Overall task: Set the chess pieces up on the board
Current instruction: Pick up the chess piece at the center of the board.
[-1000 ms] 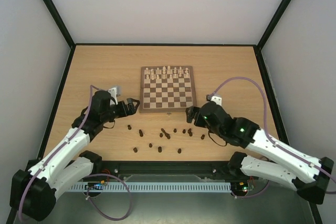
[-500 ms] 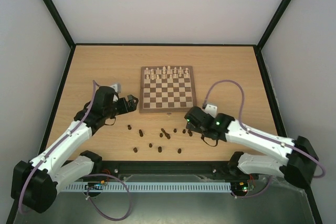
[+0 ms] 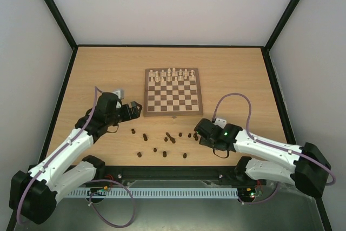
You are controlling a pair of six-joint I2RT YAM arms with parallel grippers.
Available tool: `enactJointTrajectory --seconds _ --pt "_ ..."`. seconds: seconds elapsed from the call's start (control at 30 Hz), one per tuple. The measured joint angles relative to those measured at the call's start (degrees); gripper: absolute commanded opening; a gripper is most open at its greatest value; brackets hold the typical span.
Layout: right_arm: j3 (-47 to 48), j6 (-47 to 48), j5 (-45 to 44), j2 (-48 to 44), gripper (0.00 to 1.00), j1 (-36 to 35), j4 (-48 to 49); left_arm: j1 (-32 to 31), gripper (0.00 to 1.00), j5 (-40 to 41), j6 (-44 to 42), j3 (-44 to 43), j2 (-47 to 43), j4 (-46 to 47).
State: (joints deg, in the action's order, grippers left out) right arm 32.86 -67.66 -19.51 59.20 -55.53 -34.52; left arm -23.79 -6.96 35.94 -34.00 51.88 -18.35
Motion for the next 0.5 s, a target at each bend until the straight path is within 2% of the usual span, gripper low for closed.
enactJointTrajectory --seconds 0.07,0.2,0.4,0.5 --pt "0.0 0.0 -0.33 2.1 0.58 -0.09 -0.35 -0.07 0.99 0.0 0.13 0.2 0.0 0.02" --pt "0.0 0.28 -1.33 2.99 0.45 -0.11 -0.76 -0.09 0.99 0.02 0.28 0.33 0.0 0.07" --pt "-0.04 0.96 -1.51 5.14 0.4 -0.11 0.28 -0.2 1.0 0.02 0.26 0.33 1.29 0.48" --pt "-0.22 1.38 -1.42 6.86 0.34 -0.13 1.22 -0.22 0.99 0.02 0.24 0.33 1.79 0.55"
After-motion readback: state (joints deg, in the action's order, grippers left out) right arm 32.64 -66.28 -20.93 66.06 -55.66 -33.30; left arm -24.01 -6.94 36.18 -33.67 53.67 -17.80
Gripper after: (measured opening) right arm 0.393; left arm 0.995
